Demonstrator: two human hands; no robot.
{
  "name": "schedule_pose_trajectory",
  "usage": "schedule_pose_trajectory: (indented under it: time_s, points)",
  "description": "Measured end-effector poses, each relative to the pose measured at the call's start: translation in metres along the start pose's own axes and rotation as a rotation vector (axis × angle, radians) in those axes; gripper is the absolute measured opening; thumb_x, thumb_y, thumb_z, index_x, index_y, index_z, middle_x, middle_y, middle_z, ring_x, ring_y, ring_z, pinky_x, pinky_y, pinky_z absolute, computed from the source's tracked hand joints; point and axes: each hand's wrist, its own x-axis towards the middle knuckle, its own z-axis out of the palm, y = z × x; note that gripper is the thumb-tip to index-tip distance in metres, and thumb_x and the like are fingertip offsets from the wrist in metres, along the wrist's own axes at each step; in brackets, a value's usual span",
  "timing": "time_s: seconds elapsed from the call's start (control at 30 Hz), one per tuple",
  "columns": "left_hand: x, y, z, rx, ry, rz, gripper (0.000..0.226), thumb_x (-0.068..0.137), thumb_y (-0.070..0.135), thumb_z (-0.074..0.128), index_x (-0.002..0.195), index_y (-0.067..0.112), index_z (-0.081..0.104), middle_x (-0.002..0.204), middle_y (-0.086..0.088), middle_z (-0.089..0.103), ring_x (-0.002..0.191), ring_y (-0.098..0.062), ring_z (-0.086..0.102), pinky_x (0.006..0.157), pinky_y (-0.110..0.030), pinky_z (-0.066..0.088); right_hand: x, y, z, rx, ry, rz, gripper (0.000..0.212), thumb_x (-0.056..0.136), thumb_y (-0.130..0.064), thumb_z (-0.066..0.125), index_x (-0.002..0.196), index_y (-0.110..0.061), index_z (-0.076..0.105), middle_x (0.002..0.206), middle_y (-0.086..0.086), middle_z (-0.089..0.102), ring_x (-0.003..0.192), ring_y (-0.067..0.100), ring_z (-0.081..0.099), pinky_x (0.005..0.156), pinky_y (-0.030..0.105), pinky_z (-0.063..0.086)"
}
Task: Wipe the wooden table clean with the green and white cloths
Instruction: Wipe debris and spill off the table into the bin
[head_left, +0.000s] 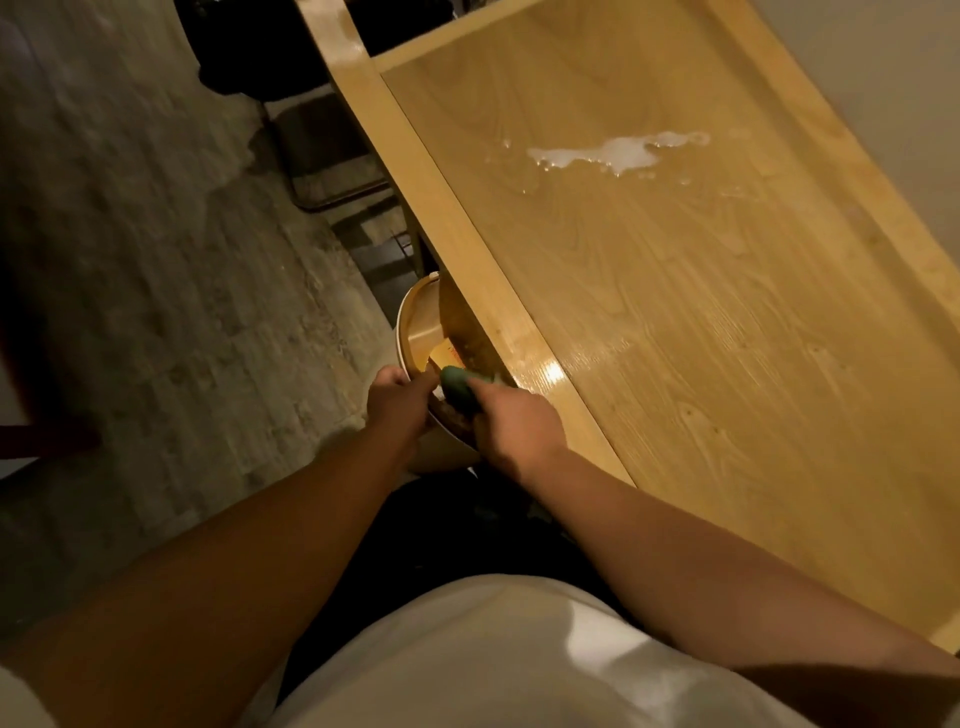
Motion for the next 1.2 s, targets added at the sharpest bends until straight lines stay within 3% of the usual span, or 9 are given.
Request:
schedule_pose_trajectory:
  time_s: [0.23,0.3,0.4,0.53,0.73,0.83,1.0,1.1,1.2]
  points:
    - [0.024,0.04,-0.019,0.007,-0.015,-0.004,0.022,0.066,0.022,0.069,0.074,0.019,0.049,0.073,-0.01,0.061,0.067,-0.025,0.058,0.054,-0.031,0.049,0.033,0.004,-0.025,0.659,0.193,0.339,0.032,0.082,-0.011,0.061,0.103,-0.03,0.076,0.088,-0.014,0.073,0.083,0.011,0.062,0.059,0.002,0.037]
    - [0.029,0.047,-0.02,0.012,-0.021,-0.01,0.024,0.062,0.025,0.068,0.076,0.018,0.051,0.074,-0.011,0.061,0.069,-0.026,0.059,0.058,-0.035,0.05,0.039,0.01,-0.048,0.85,0.257,0.403,0.028,0.082,-0.008,0.065,0.092,-0.032,0.076,0.082,-0.016,0.073,0.083,0.015,0.067,0.07,0.011,0.051]
    - [0.038,0.053,-0.017,0.024,-0.033,-0.022,0.033,0.059,0.027,0.067,0.087,0.015,0.056,0.088,-0.015,0.067,0.08,-0.031,0.065,0.068,-0.045,0.056,0.048,0.028,-0.086,1.027,0.341,0.477,0.027,0.086,-0.007,0.063,0.092,-0.03,0.074,0.094,0.002,0.075,0.089,0.026,0.072,0.086,0.046,0.059]
    - [0.05,0.057,-0.006,0.018,0.0,-0.028,0.02,0.074,0.018,0.068,0.093,0.02,0.061,0.102,-0.018,0.069,0.095,-0.035,0.068,0.086,-0.056,0.058,0.067,0.074,-0.145,0.817,0.55,0.496,0.027,0.091,-0.01,0.058,0.107,-0.028,0.071,0.102,0.002,0.07,0.097,0.026,0.066,0.089,0.05,0.055]
    - [0.058,0.064,0.009,0.046,0.065,0.008,0.014,0.079,0.022,0.069,0.085,0.015,0.059,0.1,-0.019,0.064,0.095,-0.035,0.064,0.083,-0.052,0.056,0.102,0.155,-0.212,0.455,0.798,0.618,0.035,0.093,-0.013,0.049,0.125,-0.021,0.062,0.116,0.005,0.066,0.11,0.027,0.06,0.082,0.025,0.04]
    - [0.063,0.064,0.013,0.07,0.079,-0.014,0.021,0.081,0.028,0.071,0.086,0.014,0.056,0.108,-0.022,0.062,0.097,-0.035,0.063,0.086,-0.056,0.055,0.116,0.188,-0.223,0.372,0.854,0.658,0.035,0.095,-0.014,0.051,0.129,-0.017,0.058,0.125,0.008,0.063,0.115,0.027,0.057,0.084,0.025,0.036]
    - [0.078,0.061,0.015,0.078,0.055,-0.055,0.016,0.088,0.021,0.069,0.092,0.012,0.057,0.113,-0.025,0.064,0.098,-0.036,0.065,0.083,-0.051,0.055,0.136,0.223,-0.212,0.109,0.507,0.576,0.04,0.092,-0.02,0.061,0.126,-0.002,0.049,0.134,0.022,0.048,0.125,0.039,0.045,0.099,0.042,0.04]
    - [0.082,0.061,0.016,0.082,0.036,-0.083,0.019,0.086,0.021,0.072,0.097,0.011,0.059,0.11,-0.019,0.066,0.097,-0.034,0.067,0.081,-0.049,0.057,0.145,0.231,-0.207,0.054,0.448,0.504,0.063,0.094,-0.027,0.06,0.146,-0.005,0.032,0.156,0.021,0.025,0.144,0.039,0.022,0.115,0.05,0.026]
    - [0.083,0.061,0.02,0.06,0.033,-0.071,0.015,0.087,0.018,0.07,0.095,0.011,0.058,0.103,-0.017,0.066,0.088,-0.03,0.067,0.069,-0.04,0.057,0.151,0.235,-0.199,0.026,0.444,0.464,0.072,0.094,-0.024,0.06,0.151,-0.007,0.02,0.16,0.02,0.018,0.147,0.039,0.015,0.114,0.057,0.025]
